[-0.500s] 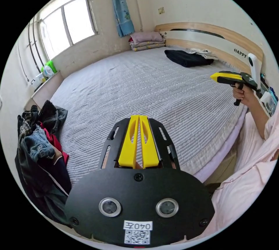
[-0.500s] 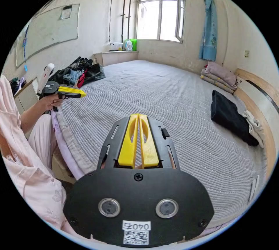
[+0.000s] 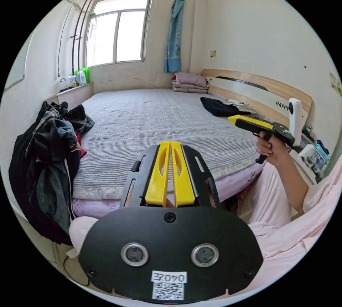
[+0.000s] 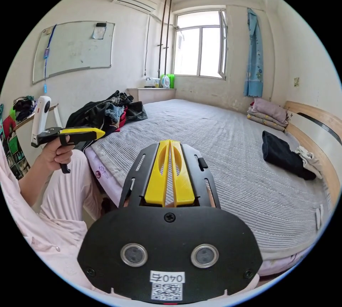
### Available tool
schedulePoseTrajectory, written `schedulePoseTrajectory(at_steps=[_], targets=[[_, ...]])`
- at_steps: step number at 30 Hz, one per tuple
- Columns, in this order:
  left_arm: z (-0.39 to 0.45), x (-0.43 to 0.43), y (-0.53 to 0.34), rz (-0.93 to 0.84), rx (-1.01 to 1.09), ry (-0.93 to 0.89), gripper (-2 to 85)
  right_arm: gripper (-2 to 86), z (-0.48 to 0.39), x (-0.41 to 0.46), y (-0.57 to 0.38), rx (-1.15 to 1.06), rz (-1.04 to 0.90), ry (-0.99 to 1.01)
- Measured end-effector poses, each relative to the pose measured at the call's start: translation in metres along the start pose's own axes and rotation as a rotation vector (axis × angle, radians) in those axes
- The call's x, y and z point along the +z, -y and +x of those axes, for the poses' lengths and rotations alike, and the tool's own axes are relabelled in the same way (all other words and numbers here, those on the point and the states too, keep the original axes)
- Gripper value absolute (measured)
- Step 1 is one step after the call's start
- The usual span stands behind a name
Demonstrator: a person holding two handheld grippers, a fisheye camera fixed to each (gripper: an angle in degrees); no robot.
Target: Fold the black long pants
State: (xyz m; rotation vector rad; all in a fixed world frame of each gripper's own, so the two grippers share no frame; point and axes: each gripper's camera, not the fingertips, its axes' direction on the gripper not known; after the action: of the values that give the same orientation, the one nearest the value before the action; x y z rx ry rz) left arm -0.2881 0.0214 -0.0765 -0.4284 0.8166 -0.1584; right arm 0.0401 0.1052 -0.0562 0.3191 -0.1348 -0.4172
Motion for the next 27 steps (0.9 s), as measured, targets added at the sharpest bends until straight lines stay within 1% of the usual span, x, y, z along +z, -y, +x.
schedulePoseTrajectory(at_steps=[3, 7, 11, 14, 18, 20, 22, 27], targets=[[-0.003, -0.005, -0.008, 0.013, 0.080, 0.071, -0.9, -1.0, -0.014, -0.009, 0.013, -0.071, -0.042, -0.018], [-0.027, 0.017, -0.010, 0.012, 0.140, 0.024, -0.9, -1.0, -0.018, 0.001, 0.029, -0.139, -0.093, -0.004], [-0.056, 0.054, -0.003, 0.023, 0.198, 0.022, -0.9, -1.0, -0.014, 0.049, 0.049, -0.220, -0.227, 0.019], [-0.082, 0.085, -0.002, 0.018, 0.220, 0.005, -0.9, -1.0, -0.003, 0.079, 0.061, -0.244, -0.272, 0.040], [-0.121, 0.115, -0.020, -0.030, 0.131, -0.070, -0.9, -1.0, 0.024, 0.108, 0.080, -0.189, -0.307, 0.100], [-0.130, 0.118, -0.031, -0.054, 0.114, -0.074, -0.9, -1.0, 0.036, 0.115, 0.089, -0.166, -0.300, 0.098], [-0.138, 0.117, -0.040, -0.057, 0.101, -0.037, -0.9, -1.0, 0.047, 0.120, 0.100, -0.125, -0.266, 0.084], [-0.150, 0.107, -0.045, -0.001, 0.077, -0.030, -0.9, -0.9, 0.062, 0.144, 0.139, 0.035, -0.147, 0.208]])
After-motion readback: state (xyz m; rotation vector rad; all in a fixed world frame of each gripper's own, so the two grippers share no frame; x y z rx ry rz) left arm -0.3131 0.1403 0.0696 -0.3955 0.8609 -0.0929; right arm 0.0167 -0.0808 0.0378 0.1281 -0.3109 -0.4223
